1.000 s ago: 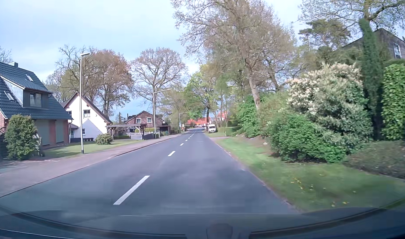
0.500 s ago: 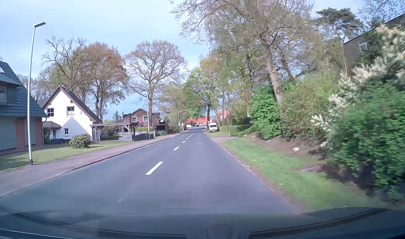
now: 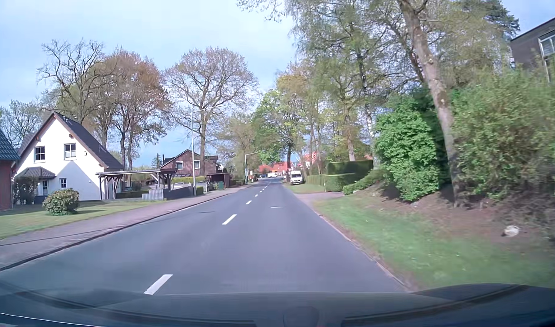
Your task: Follow the waypoints while adhering to traffic rules and regulations
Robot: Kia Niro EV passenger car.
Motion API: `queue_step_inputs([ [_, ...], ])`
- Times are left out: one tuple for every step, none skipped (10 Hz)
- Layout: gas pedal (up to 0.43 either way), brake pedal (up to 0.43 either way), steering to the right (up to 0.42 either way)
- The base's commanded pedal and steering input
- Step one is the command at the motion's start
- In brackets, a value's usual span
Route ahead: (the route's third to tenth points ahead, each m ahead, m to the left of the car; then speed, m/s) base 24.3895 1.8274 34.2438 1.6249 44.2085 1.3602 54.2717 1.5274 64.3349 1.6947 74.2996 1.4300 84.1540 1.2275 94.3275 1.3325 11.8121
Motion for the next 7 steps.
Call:
queue_step_inputs([
  [0.067, 0.000, -0.005],
  [0.059, 0.000, -0.005],
  [0.047, 0.000, -0.005],
  [0.039, 0.000, -0.005],
  [0.039, 0.000, -0.005],
  [0.000, 0.000, -0.005],
  [0.000, 0.000, -0.005],
])
